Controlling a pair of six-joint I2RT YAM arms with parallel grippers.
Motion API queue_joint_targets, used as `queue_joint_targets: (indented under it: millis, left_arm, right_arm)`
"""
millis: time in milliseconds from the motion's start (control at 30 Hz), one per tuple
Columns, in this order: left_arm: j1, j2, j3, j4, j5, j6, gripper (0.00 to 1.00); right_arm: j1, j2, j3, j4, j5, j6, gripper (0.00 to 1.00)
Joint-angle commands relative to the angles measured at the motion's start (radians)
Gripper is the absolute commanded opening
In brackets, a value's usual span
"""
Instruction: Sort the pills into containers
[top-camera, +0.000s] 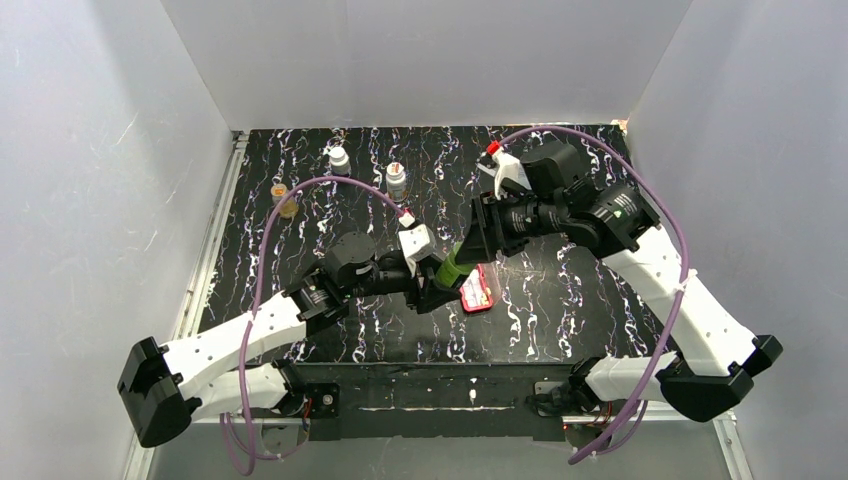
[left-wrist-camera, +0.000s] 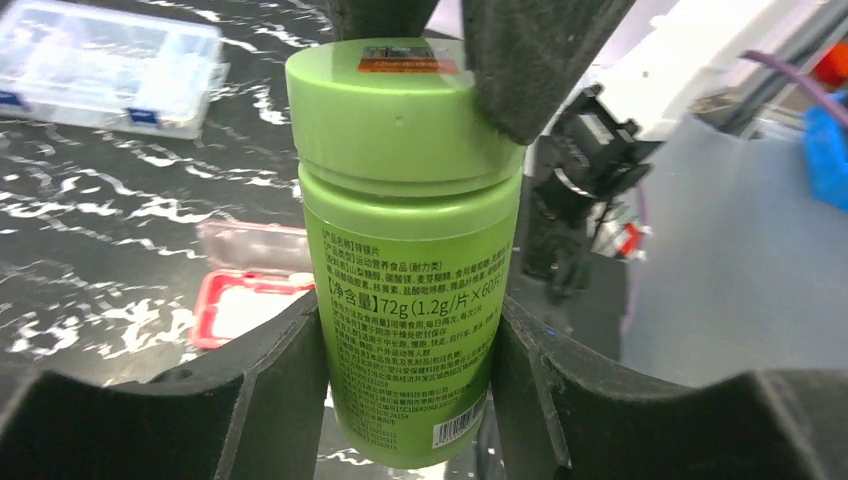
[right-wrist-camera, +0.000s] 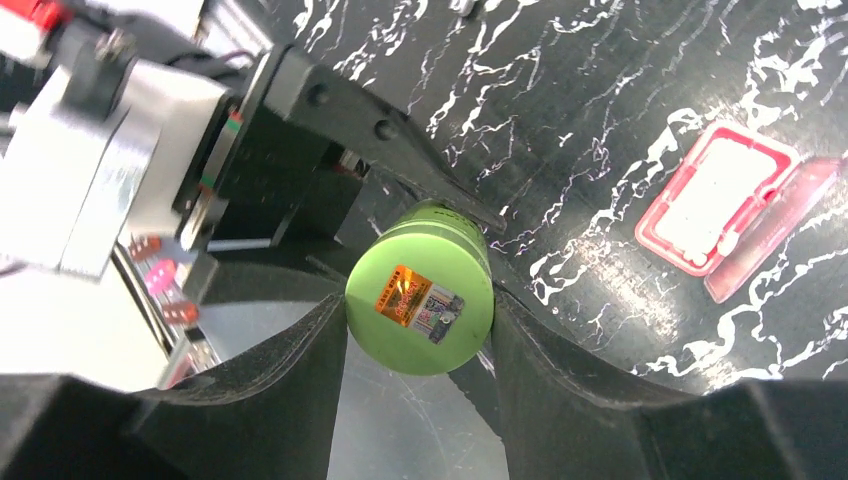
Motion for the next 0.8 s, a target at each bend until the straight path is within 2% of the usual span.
queue_joint_targets:
  millis: [0,133,167,200,233,333,367,567,667,767]
  left_arm:
    - [-0.036,-0.016,0.015,0.140,-0.275,0.099,0.00]
    - [-0.072,0.001,0.021,0.149,-0.368,0.171,0.00]
    - [-0.080,0.005,0.023,0.147,-0.378,0.181,0.00]
    - [-0.083,0.010,0.027,0.141,-0.376,0.185,0.00]
    - [-0.085,0.014,0.031,0.131,-0.362,0.186,0.00]
    - [-0.084,0.014,0.030,0.111,-0.285,0.159,0.00]
    - [-0.084,0.010,0.026,0.108,-0.252,0.150,0.00]
    - [-0.073,-0.020,0.024,0.035,0.005,0.079,0.00]
    - [-0.055,-0.043,0.025,0.017,0.153,0.026,0.00]
    - [-0.040,-0.064,0.034,-0.003,0.235,-0.014,0.00]
  right_arm:
    - [0.016,0.020,-0.002,-0.030,0.043,0.167,0.30]
    - [0.016,0.023,-0.008,-0.016,0.082,0.225,0.30]
    - [0.017,0.021,-0.008,-0.015,0.097,0.233,0.33]
    - [0.016,0.017,-0.010,-0.011,0.110,0.237,0.41]
    - [0.016,0.011,-0.010,-0.006,0.124,0.236,0.53]
    - [0.014,-0.011,0.002,0.008,0.168,0.201,0.93]
    - [0.012,-0.014,0.015,0.006,0.178,0.186,0.98]
    - [-0.023,-0.082,0.007,0.066,0.169,0.061,0.98]
    - [-0.063,-0.144,-0.057,0.144,0.043,-0.015,0.98]
    - [-0.076,-0.193,-0.110,0.209,-0.100,-0.073,0.99]
